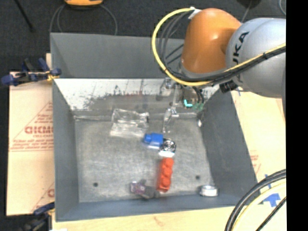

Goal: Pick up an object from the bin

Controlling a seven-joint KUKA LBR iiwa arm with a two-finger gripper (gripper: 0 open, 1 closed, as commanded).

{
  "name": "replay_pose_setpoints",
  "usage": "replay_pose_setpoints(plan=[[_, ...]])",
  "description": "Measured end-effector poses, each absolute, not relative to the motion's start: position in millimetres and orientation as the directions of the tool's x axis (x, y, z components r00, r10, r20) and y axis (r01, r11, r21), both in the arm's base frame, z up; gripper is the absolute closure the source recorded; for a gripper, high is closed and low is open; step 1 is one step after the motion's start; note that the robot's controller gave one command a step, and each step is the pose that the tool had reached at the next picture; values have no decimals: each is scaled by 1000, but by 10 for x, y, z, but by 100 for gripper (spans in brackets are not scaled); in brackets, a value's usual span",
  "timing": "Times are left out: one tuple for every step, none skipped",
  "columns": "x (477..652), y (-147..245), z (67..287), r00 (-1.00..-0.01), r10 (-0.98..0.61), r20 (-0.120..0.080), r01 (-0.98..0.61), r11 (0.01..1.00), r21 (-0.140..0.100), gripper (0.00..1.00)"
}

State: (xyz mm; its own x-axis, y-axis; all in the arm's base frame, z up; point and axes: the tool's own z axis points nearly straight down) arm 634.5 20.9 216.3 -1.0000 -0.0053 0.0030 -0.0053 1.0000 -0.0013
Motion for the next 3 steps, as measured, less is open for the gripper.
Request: replay_pose_setpoints(plan=[[6289,287,1163,-1000,26,-9,26,1000,-1,0],[6401,364,763,-992,-126,-10,-126,992,-2,0],[6421,368,797,-992,-125,-16,-125,992,-2,100]])
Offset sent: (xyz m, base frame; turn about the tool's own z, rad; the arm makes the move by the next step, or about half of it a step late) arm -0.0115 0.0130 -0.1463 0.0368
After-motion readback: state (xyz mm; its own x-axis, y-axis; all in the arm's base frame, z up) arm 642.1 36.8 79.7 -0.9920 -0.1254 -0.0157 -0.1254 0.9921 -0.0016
